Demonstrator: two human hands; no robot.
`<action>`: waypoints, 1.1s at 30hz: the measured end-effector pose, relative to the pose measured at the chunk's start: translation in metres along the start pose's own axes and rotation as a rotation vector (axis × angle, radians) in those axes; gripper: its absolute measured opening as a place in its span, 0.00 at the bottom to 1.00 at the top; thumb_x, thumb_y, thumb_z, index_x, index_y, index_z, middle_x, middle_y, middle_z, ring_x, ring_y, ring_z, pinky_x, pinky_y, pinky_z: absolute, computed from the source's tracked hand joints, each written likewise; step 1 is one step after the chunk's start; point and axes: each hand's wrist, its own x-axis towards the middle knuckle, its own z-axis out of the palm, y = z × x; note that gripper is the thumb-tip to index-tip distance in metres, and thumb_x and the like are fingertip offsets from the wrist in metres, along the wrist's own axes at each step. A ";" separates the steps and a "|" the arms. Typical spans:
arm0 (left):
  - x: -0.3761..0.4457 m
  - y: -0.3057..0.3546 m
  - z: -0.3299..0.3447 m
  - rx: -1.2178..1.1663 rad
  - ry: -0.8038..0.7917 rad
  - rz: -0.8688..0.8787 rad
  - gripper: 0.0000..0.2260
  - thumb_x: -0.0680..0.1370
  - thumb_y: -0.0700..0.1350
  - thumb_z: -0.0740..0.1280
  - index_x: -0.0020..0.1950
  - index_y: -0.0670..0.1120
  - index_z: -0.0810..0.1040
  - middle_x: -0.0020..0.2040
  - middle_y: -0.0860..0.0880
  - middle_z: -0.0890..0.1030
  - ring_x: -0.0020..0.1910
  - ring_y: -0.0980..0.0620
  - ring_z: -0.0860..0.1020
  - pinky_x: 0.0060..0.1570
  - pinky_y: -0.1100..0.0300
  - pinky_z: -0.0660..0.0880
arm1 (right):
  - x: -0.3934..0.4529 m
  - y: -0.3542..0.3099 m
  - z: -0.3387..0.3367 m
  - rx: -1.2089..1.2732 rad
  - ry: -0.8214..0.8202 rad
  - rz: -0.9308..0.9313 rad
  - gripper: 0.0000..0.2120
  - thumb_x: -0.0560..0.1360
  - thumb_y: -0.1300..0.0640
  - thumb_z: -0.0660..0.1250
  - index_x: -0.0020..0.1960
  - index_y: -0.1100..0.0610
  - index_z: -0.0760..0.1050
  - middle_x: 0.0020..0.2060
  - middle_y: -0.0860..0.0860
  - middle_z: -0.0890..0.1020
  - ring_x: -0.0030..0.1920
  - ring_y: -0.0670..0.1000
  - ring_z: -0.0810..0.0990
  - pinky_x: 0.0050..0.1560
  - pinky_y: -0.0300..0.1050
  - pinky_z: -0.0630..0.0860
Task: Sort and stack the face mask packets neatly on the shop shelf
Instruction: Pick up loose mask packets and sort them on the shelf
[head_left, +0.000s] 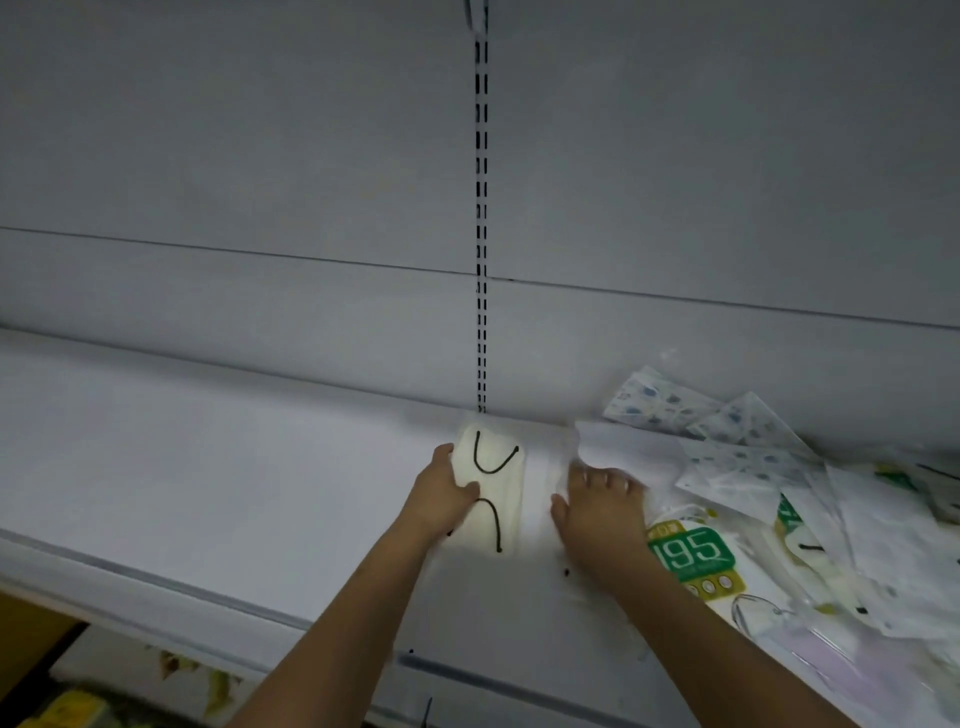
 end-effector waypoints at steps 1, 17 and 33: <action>0.004 0.002 0.006 0.040 -0.002 0.002 0.29 0.78 0.43 0.68 0.76 0.43 0.61 0.68 0.42 0.73 0.62 0.44 0.74 0.56 0.57 0.72 | -0.001 0.005 -0.001 -0.008 0.025 0.018 0.27 0.77 0.45 0.56 0.68 0.61 0.74 0.56 0.64 0.80 0.57 0.65 0.78 0.60 0.61 0.73; -0.025 0.018 0.042 -0.133 0.080 0.264 0.16 0.80 0.39 0.65 0.68 0.44 0.75 0.59 0.49 0.78 0.61 0.49 0.77 0.56 0.64 0.70 | -0.015 0.042 -0.070 1.061 0.315 0.333 0.13 0.74 0.62 0.64 0.32 0.57 0.70 0.27 0.51 0.73 0.31 0.52 0.70 0.35 0.43 0.66; -0.042 0.051 0.050 -0.882 -0.165 -0.044 0.12 0.78 0.40 0.70 0.60 0.40 0.80 0.50 0.42 0.86 0.45 0.44 0.84 0.41 0.54 0.80 | -0.066 0.049 -0.058 1.353 0.013 0.155 0.04 0.78 0.59 0.67 0.52 0.57 0.78 0.40 0.52 0.84 0.38 0.51 0.82 0.37 0.41 0.77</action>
